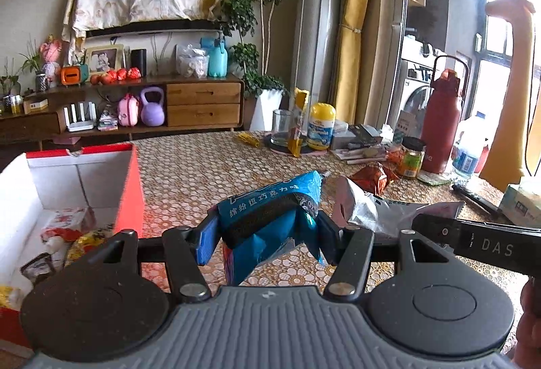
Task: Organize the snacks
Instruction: 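Carry the blue snack bag and silver foil bag over the white box, then open both tools to drop the blue bag and silver bag into the box, then move both open tools back toward the snacks on the table, then grasp the wrapped brown egg with the left tool while the right tool grasps the purple candy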
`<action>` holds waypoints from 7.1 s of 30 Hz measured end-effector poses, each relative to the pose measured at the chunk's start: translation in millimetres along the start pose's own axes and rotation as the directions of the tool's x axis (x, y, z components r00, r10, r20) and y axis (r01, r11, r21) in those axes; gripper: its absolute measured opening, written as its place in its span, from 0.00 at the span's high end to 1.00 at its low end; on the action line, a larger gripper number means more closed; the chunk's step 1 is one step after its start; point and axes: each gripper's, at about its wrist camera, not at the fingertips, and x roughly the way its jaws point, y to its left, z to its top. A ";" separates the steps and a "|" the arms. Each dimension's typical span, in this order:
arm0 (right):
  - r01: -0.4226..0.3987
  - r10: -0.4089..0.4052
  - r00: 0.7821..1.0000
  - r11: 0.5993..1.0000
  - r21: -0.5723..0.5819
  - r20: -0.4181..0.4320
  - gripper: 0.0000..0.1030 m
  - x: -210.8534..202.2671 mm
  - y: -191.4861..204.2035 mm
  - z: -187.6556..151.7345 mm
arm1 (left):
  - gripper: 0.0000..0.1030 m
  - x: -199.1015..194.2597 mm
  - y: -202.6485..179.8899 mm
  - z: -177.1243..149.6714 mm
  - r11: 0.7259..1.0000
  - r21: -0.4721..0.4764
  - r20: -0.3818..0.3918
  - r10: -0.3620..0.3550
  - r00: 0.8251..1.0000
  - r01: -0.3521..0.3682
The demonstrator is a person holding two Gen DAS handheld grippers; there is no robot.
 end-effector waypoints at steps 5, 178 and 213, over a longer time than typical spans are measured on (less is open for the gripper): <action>-0.022 0.023 0.999 1.000 -0.014 0.024 0.73 -11.8 15.4 2.7 | 0.43 -18.5 11.2 4.5 1.000 -0.009 0.030 0.020 0.999 -0.020; 0.089 -0.088 0.996 0.995 0.053 -0.008 0.24 58.8 -73.9 -14.4 | 0.09 225.2 -66.6 9.8 0.982 0.187 -0.116 0.019 0.993 0.003; 0.073 -0.081 0.992 0.994 -0.086 -0.101 0.27 149.2 -54.8 11.8 | 0.48 246.0 -43.7 12.8 0.995 0.096 -0.202 0.004 0.979 0.016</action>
